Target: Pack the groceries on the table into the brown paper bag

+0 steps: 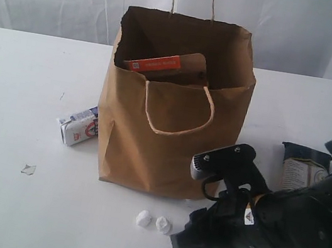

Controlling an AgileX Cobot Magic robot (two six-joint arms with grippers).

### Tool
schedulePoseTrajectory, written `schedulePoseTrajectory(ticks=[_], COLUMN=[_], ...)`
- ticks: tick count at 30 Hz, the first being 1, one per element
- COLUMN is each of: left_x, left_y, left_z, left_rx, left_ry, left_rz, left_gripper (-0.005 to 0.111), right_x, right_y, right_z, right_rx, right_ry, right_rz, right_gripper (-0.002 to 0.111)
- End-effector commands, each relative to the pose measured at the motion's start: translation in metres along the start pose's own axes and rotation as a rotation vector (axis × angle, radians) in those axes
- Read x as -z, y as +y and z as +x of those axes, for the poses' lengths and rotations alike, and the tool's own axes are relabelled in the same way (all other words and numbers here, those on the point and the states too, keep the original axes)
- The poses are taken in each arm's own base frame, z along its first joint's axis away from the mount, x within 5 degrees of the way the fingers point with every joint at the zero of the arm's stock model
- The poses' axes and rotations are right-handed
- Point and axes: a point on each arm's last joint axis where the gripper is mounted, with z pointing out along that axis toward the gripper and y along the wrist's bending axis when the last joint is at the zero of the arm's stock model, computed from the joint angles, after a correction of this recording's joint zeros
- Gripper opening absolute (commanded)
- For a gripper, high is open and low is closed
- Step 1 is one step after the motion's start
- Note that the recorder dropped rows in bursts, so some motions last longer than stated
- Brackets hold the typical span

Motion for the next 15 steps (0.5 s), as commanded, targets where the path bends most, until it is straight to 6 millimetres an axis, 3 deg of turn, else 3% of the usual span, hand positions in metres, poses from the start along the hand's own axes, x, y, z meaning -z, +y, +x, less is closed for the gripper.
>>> schedulePoseTrajectory(ticks=[1, 9, 15], left_x=[0.0, 0.0, 0.0], left_y=[0.0, 0.0, 0.0], left_z=[0.001, 0.001, 0.001], left_rx=[0.003, 0.003, 0.003], left_ry=[-0.003, -0.003, -0.003], left_rz=[0.007, 0.007, 0.007], left_gripper=[0.0, 0.0, 0.0], right_x=[-0.008, -0.024, -0.034], right_y=[0.0, -0.001, -0.002], right_z=[-0.001, 0.004, 0.005], right_rx=[0.008, 0.007, 0.017], right_ry=[0.024, 0.063, 0.069], right_rz=[0.004, 0.012, 0.014], right_gripper=[0.051, 0.051, 0.041])
